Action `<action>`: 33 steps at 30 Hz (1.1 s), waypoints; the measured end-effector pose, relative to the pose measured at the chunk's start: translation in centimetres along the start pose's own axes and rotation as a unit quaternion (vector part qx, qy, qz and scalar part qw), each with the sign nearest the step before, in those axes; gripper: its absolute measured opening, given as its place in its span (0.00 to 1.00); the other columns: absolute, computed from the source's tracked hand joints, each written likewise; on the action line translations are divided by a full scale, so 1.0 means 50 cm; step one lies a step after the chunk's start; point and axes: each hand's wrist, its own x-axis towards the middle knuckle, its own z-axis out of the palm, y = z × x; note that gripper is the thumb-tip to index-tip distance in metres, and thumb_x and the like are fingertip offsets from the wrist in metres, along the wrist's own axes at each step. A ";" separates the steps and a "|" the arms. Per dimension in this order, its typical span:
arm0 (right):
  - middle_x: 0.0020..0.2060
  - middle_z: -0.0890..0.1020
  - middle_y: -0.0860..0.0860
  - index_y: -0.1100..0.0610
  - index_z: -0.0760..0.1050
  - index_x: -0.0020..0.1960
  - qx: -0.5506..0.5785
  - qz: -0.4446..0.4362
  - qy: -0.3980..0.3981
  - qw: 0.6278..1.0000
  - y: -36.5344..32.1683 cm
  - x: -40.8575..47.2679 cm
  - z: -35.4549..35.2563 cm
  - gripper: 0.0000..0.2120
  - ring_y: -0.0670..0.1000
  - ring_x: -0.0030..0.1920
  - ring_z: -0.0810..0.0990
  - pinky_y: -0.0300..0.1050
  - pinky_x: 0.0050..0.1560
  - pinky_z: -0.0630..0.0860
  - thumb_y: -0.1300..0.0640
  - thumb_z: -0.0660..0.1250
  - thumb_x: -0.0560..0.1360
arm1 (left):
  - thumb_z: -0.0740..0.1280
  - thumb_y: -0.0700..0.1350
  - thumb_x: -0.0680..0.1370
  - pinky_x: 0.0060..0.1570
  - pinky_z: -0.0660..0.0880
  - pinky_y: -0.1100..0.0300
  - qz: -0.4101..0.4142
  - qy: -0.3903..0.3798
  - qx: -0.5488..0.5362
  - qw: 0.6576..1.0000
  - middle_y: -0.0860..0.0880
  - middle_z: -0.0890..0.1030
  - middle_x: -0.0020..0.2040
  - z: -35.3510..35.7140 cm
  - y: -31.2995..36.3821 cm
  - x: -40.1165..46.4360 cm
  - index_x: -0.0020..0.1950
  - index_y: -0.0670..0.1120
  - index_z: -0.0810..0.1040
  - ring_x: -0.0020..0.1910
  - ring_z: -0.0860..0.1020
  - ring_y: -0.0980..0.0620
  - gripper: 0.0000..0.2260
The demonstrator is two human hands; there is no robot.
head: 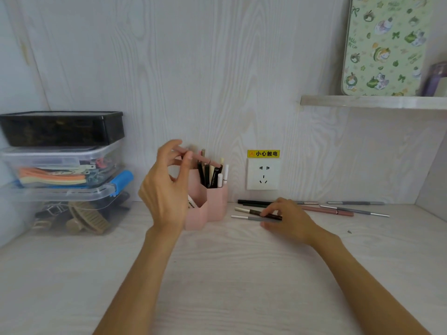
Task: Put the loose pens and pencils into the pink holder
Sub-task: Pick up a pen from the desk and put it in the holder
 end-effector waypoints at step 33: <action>0.42 0.82 0.44 0.45 0.81 0.40 0.180 -0.050 0.093 0.978 -0.023 -0.005 -0.032 0.05 0.43 0.45 0.80 0.32 0.47 0.73 0.56 0.71 0.71 | 0.65 0.60 0.74 0.37 0.69 0.64 -0.011 -0.138 0.098 0.986 0.57 0.79 0.44 0.038 -0.008 -0.061 0.55 0.54 0.77 0.40 0.71 0.60 0.15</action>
